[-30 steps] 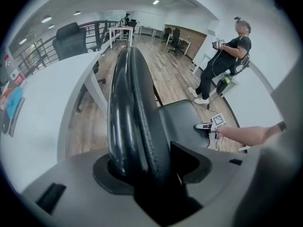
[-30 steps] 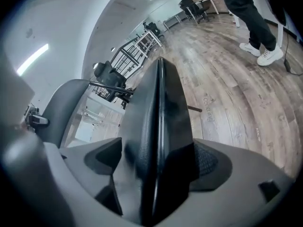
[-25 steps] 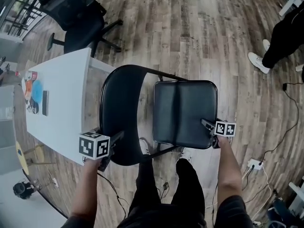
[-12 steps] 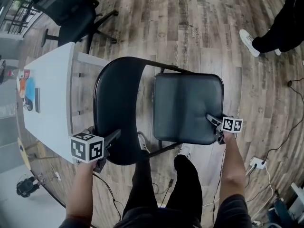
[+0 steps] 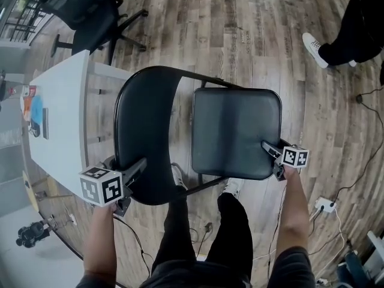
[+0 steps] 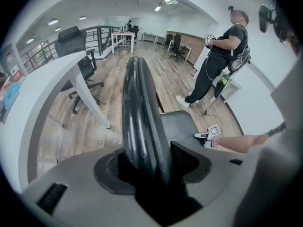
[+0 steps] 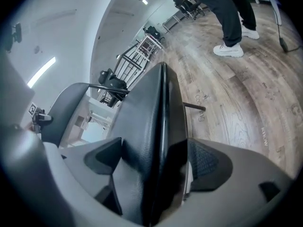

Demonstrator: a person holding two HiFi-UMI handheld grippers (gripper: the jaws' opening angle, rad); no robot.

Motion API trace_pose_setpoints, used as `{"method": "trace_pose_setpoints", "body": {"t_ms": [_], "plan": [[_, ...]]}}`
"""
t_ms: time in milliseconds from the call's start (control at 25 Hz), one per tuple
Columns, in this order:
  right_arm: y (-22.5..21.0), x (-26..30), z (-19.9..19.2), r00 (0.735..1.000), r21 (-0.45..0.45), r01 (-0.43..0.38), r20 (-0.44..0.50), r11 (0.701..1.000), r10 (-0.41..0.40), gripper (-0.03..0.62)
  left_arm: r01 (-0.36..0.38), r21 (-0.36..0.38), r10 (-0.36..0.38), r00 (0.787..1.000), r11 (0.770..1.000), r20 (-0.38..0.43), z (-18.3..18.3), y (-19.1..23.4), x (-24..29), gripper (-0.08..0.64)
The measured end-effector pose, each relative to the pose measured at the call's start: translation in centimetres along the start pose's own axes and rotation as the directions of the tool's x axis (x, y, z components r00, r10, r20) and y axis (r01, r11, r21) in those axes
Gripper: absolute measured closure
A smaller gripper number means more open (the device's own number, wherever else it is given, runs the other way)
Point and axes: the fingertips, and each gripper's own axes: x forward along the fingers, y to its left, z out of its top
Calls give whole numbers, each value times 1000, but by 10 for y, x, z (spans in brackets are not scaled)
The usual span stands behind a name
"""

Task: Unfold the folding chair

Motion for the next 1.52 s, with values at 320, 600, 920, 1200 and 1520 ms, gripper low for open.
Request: {"method": "trace_pose_setpoints", "body": {"t_ms": [320, 600, 920, 1200, 1520], "plan": [[88, -104, 43, 976, -225, 118, 208, 967, -70, 170, -62, -88, 88, 943, 994, 320, 4, -9, -104, 397], [263, -191, 25, 930, -496, 245, 362, 833, -59, 470, -45, -38, 59, 835, 998, 548, 2, -72, -153, 554], [449, -283, -46, 807, -547, 429, 590, 719, -32, 577, 54, 90, -101, 728, 994, 678, -71, -139, -226, 554], [562, -345, -154, 752, -520, 512, 656, 684, -65, 577, 47, 131, -129, 665, 990, 736, -173, -155, -304, 554], [616, -403, -225, 708, -517, 579, 702, 630, -75, 577, 81, 174, -186, 625, 981, 758, -242, -209, -362, 554]]}}
